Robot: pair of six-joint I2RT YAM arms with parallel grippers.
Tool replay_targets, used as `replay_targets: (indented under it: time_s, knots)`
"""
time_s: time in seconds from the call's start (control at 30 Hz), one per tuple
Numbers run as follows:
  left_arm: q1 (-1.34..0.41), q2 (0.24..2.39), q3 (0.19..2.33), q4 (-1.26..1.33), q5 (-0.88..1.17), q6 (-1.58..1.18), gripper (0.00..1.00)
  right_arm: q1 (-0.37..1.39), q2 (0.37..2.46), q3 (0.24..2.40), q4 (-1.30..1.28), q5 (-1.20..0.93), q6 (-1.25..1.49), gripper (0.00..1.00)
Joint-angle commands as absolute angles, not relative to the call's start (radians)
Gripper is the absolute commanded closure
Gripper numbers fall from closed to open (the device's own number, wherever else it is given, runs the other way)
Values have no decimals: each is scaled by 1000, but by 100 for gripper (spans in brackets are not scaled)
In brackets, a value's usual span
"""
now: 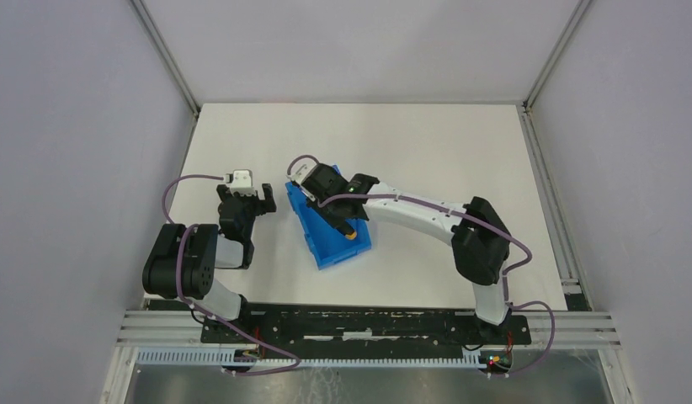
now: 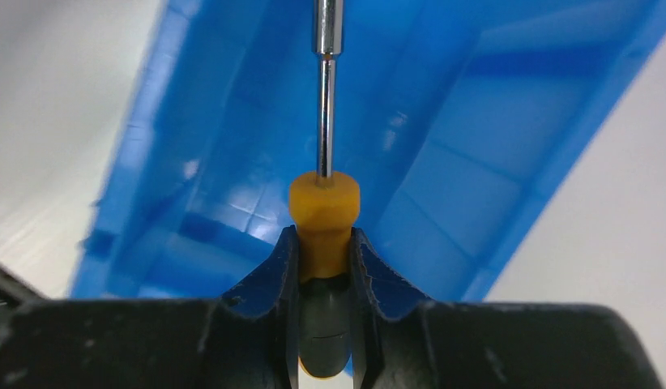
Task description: Put the screwdriver in the bin
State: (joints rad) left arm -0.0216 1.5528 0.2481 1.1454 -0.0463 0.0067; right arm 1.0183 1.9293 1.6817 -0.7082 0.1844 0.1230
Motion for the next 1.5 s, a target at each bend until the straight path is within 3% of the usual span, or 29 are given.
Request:
replay_targets:
  time_s: [0.0, 0.2, 0.33, 0.4, 0.47, 0.8, 0.83, 0.9, 1.1, 1.3, 1.47]
  knots:
    - [-17, 1537, 251, 1167, -41, -26, 0, 1026, 1971, 1582, -520, 264, 93, 100]
    - [-17, 1537, 251, 1168, -41, -26, 0, 1027, 2050, 1529, -424, 284, 90, 98]
    - [-18, 1537, 251, 1168, -41, -26, 0, 1028, 2078, 1518, -404, 278, 102, 81]
    - [-17, 1537, 252, 1168, -41, -26, 0, 1027, 2076, 1534, -429, 279, 107, 65]
    - [-17, 1537, 252, 1169, -41, -26, 0, 1027, 2059, 1559, -452, 280, 110, 57]
    - [-17, 1537, 251, 1168, -41, -26, 0, 1061, 1784, 1654, -533, 432, 89, 38]
    - [-17, 1537, 251, 1168, -41, -26, 0, 1062, 1734, 1630, -526, 448, 88, 31]
    - [-17, 1537, 251, 1169, -41, -26, 0, 1062, 1637, 1560, -504, 477, 86, 4]
    - [-17, 1537, 251, 1168, -41, -26, 0, 1045, 1321, 1170, -401, 852, 127, 2]
    - [-17, 1537, 251, 1169, -41, -26, 0, 949, 1119, 772, -308, 1016, 219, 2]
    - [-17, 1538, 251, 1168, -41, -26, 0, 945, 1068, 537, -197, 1054, 285, 2]
